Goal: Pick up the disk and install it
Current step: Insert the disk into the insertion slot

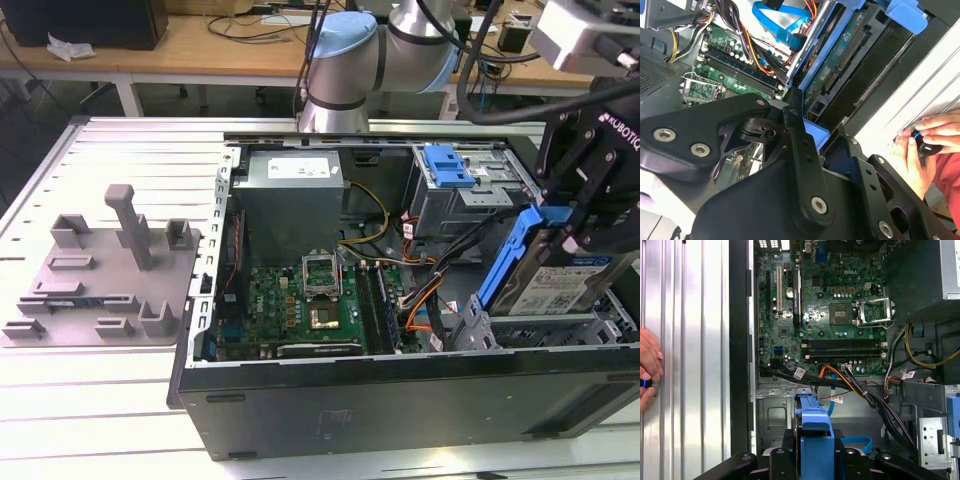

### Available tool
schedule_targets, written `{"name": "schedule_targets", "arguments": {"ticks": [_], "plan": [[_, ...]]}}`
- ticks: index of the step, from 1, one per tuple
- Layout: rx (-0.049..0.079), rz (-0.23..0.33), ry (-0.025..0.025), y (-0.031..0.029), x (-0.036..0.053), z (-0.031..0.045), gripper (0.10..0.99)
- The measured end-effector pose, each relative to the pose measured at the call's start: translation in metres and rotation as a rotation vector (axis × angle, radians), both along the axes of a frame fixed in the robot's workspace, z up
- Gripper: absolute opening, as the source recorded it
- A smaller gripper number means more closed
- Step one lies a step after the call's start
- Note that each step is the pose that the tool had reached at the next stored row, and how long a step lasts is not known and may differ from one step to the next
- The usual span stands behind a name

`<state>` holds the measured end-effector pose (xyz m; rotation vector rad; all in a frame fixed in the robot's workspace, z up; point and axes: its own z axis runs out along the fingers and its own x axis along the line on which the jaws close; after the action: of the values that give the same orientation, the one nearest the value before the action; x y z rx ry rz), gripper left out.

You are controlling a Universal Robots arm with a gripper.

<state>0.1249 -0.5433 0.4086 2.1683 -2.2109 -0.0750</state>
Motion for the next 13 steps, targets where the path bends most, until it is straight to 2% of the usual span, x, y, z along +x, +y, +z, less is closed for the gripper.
{"name": "schedule_targets", "arguments": {"ticks": [7, 10, 11, 12, 13], "plan": [[0.0, 0.0, 0.0002, 0.0, 0.0, -0.0104, 0.369], [0.0, 0.0, 0.0004, 0.0, 0.0, -0.0119, 0.376], [0.0, 0.0, 0.0005, -0.0001, 0.0, -0.0119, 0.435], [0.0, 0.0, 0.0005, -0.0001, 0.0, -0.0119, 0.435], [0.0, 0.0, 0.0005, -0.0001, 0.0, -0.0119, 0.502]]}}
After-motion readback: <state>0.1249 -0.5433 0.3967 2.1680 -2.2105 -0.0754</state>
